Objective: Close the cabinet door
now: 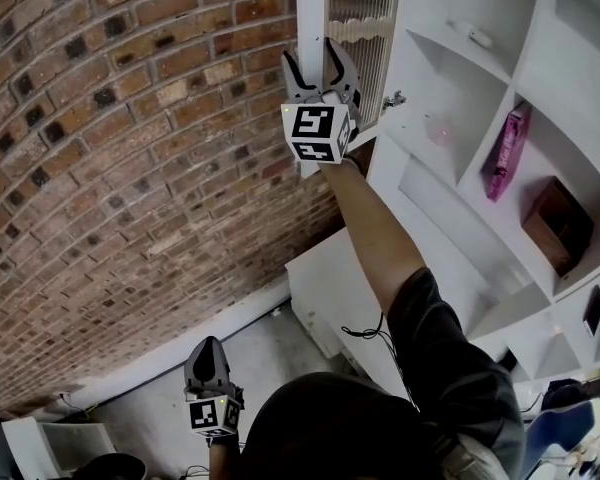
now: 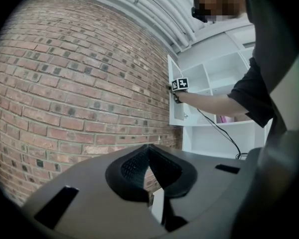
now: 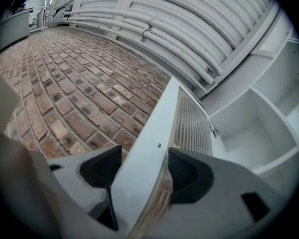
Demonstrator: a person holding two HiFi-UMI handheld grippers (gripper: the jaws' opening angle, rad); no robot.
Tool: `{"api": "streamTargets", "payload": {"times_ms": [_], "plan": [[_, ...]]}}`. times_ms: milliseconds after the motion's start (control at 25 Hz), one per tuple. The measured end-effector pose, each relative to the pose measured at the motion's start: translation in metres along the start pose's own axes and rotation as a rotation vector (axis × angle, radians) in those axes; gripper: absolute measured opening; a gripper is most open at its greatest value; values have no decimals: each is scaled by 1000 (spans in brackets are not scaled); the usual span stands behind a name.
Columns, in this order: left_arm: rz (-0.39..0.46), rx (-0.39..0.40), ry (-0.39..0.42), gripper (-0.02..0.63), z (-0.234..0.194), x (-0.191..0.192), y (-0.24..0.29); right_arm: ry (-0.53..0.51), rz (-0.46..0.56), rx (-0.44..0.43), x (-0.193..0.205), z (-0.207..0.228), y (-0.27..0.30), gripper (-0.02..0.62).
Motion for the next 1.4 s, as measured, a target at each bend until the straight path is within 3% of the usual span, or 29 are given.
{"api": "streamTargets", "payload": {"times_ms": [400, 680, 1000, 1400], "plan": [[-31, 90, 8, 2, 13, 11, 13, 123, 36, -90, 0, 36, -38, 295], [-47, 166, 3, 2, 28, 16, 28, 110, 45, -118, 1, 63, -65, 289], [-85, 270, 12, 2, 52, 26, 49, 64, 63, -145, 7, 94, -96, 217], [-139, 376, 20, 2, 81, 36, 75, 26, 34, -88, 29, 143, -127, 182]]}}
Point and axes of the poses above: the fingertips, and each gripper's own axes: y forward along the fingers, z to its right, x out of its underside, the point moved 6 cm from there along -y, backward along the fingers, and after that the axes turned 14 degrees about -y, right-handed, at the moved point
